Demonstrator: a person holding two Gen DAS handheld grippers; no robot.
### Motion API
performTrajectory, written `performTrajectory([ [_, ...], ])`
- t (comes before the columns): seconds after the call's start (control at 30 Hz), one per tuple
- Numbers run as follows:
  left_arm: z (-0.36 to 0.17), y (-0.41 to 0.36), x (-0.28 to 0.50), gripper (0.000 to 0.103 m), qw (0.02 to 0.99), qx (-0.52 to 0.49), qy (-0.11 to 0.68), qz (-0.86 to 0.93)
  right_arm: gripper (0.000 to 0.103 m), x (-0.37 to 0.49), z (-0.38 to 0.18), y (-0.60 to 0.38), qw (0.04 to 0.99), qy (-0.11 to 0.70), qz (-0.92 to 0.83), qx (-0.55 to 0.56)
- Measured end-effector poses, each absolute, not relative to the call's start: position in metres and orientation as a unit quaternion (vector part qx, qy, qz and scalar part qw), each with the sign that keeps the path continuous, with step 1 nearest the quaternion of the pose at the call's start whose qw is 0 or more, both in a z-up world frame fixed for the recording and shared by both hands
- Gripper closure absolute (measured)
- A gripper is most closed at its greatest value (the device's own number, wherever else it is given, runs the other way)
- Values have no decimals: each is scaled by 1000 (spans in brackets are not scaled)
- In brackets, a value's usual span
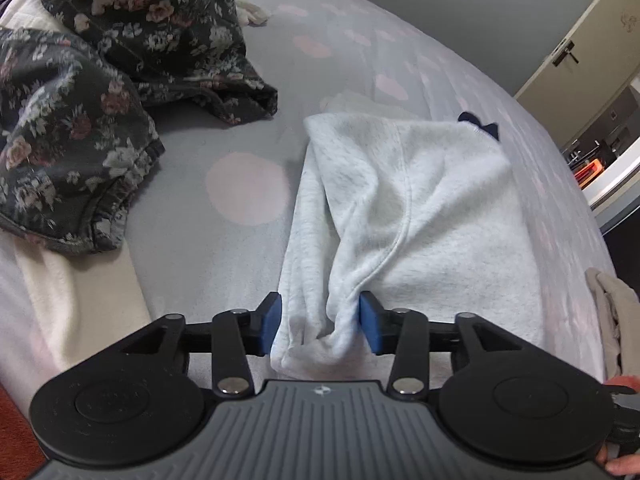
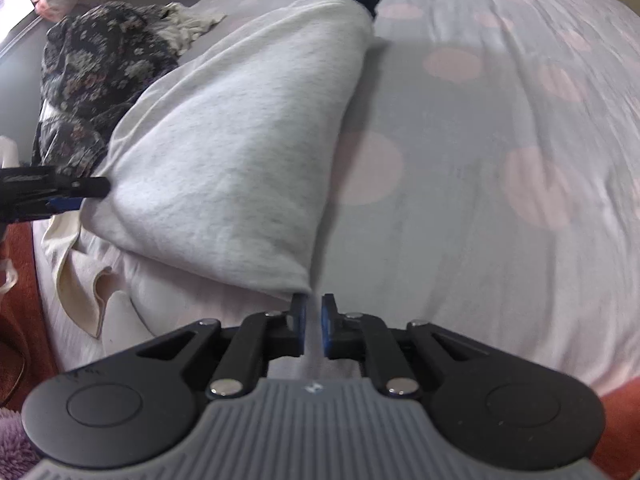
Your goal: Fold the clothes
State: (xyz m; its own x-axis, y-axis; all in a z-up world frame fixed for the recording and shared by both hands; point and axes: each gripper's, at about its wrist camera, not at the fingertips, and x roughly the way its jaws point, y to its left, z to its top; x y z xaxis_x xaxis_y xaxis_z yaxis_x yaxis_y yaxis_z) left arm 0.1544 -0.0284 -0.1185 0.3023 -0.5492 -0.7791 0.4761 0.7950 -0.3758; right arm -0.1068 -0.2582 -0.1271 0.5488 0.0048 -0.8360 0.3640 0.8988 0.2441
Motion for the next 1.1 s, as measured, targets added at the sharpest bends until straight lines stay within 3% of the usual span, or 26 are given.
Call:
performTrajectory([
  [0.17,-83,-27,161,55,822,-25,470,-321,87,-107,-113,-274,863,444,-128,204],
  [0.3,-69,-39,185,50,822,-38,459,-335,72,-95,-98,-280,879,421,-125,186],
  [0.37,-66,-48,198,49,824,-35,454,-337,70,-86,-92,-281,887,410,-122,174],
  [0.67,-108,-96,262,47,809,-41,491,-319,56,-56,-81,-291,904,384,-110,151],
  [0.7,-111,-99,265,55,810,-40,490,-319,54,-54,-82,-291,905,383,-109,150],
  [0.73,-113,-101,266,82,812,-39,488,-318,51,-51,-83,-292,905,382,-109,148],
  [0.77,-115,-102,267,92,813,-39,486,-318,50,-48,-83,-293,906,381,-109,147],
  [0.83,-114,-102,266,98,817,-35,478,-320,47,-44,-85,-295,907,380,-109,147],
  [1.0,-110,-96,263,98,837,-8,453,-306,47,-31,-90,-301,908,374,-104,157],
  [1.1,-126,-93,273,99,827,-18,476,-297,48,-16,-89,-306,913,369,-99,147],
])
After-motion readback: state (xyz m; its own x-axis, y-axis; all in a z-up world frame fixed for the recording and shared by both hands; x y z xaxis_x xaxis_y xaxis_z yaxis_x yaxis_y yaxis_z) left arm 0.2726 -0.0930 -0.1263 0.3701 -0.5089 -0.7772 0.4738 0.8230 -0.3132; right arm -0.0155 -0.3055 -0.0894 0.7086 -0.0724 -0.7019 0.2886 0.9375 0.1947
